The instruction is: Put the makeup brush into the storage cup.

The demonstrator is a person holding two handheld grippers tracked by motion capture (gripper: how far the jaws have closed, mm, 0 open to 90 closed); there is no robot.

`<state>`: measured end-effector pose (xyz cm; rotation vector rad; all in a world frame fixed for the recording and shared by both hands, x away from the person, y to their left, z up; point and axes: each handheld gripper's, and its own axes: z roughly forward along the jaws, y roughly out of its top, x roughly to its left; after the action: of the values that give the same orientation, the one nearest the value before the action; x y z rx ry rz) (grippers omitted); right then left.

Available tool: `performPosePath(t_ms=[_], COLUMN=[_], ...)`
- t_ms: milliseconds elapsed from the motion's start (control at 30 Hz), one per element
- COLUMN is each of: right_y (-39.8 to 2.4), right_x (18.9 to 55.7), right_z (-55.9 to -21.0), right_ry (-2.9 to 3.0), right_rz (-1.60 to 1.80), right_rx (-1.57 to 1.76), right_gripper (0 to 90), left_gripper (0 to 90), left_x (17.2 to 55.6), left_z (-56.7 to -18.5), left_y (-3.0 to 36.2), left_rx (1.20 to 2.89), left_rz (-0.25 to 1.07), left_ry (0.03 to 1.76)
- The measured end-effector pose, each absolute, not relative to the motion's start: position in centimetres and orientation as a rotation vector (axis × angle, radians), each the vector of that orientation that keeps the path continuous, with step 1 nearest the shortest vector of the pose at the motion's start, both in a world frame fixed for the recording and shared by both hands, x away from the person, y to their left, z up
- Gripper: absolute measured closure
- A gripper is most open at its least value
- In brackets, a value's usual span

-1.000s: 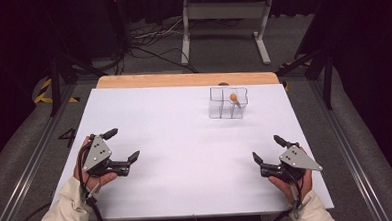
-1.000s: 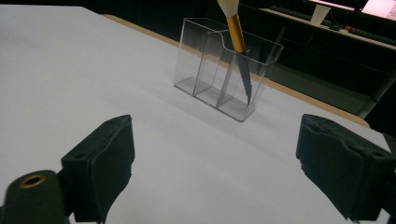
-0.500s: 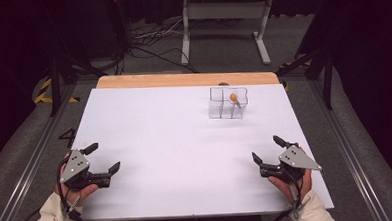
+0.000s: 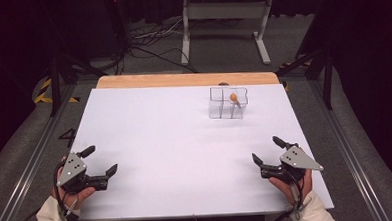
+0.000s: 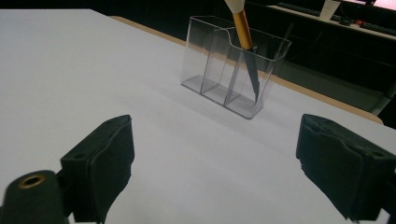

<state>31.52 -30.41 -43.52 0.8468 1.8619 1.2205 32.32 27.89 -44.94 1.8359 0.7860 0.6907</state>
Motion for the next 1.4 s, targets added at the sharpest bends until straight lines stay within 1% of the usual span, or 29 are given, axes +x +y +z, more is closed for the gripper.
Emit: performPosePath(t_ms=[267, 433, 567, 600, 633, 767, 1400], right_y=[-30.4, -30.1, -30.1, -30.0, -30.0, -30.0, -30.4], right_x=[31.2, 31.1, 31.3, 31.4, 31.4, 31.3, 31.0], right_z=[-43.3, -43.4, -43.6, -43.7, -43.7, -43.7, -43.8], right_ry=[1.846, 1.86, 1.891, 1.893, 1.896, 1.897, 1.876], right_rz=[1.222, 1.222, 1.223, 1.22, 1.22, 1.218, 1.218], right_rx=[0.844, 0.836, 0.842, 0.852, 0.854, 0.853, 0.863], right_gripper=[12.7, 12.3, 11.4, 9.1, 8.6, 8.2, 7.5], left_gripper=[4.8, 4.6, 4.5, 4.2, 3.9, 3.7, 3.5], left_x=[32.1, 32.0, 32.0, 32.0, 32.0, 31.9, 32.6], left_z=[-44.8, -44.7, -44.6, -44.6, -44.6, -44.5, -44.8], left_y=[26.3, 25.8, 25.6, 25.5, 25.4, 25.7, 25.8], left_rx=[1.849, 1.85, 1.836, 1.839, 1.837, 1.796, 1.808], left_rz=[0.638, 0.632, 0.633, 0.642, 0.651, 0.661, 0.655], left_ry=[0.711, 0.688, 0.691, 0.689, 0.68, 0.687, 0.71])
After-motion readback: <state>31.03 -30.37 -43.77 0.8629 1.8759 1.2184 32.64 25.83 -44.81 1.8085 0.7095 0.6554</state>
